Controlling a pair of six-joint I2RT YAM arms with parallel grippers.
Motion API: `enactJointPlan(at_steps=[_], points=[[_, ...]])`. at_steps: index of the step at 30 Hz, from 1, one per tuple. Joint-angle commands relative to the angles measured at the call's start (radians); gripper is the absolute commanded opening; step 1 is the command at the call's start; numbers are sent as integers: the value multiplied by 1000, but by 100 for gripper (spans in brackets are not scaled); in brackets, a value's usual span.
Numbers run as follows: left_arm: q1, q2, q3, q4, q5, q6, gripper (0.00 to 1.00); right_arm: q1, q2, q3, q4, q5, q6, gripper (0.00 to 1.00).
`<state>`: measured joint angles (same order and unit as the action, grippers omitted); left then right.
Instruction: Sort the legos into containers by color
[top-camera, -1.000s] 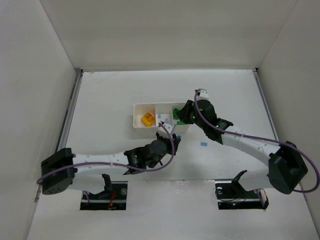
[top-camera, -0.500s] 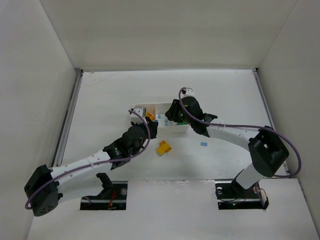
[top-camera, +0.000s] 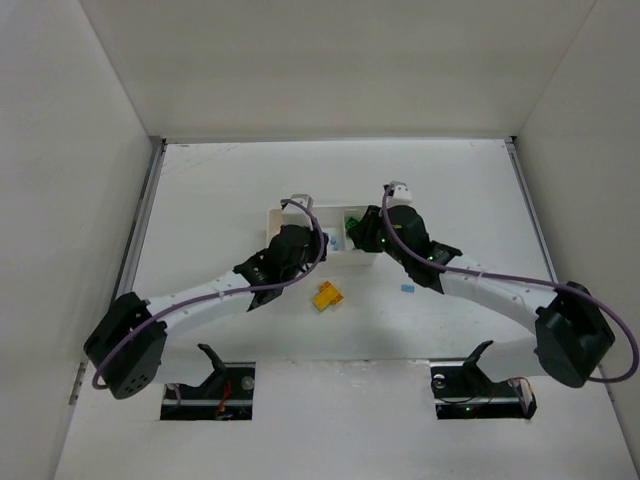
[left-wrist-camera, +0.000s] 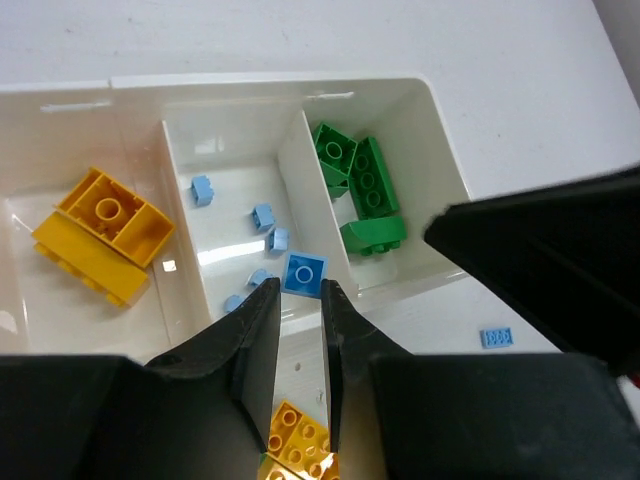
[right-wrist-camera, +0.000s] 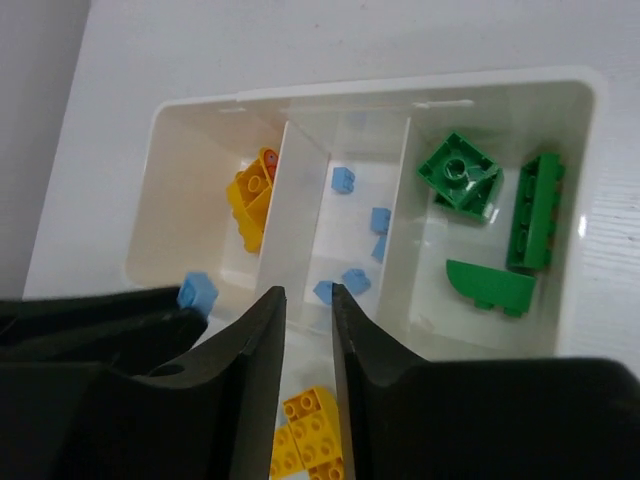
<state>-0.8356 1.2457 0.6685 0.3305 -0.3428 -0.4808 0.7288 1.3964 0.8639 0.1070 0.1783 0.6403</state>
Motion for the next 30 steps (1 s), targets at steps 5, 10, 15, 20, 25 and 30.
enactJointPlan(at_steps=[5,10,15,20,25,30], points=[[59,144,134,4,77,-16,16,82,-171,-192,71,12,-57,30],[74,231,206,-31,76,-5,16,125,-257,-278,74,24,-44,36],[80,281,247,-47,70,-4,24,142,-310,-313,62,12,-42,47],[86,282,253,-51,36,-1,38,204,-235,-292,51,-28,-70,55],[80,227,232,-54,25,8,41,319,-122,-241,59,-22,-114,70],[56,135,178,-88,22,-4,41,347,-60,-212,54,12,-133,76]])
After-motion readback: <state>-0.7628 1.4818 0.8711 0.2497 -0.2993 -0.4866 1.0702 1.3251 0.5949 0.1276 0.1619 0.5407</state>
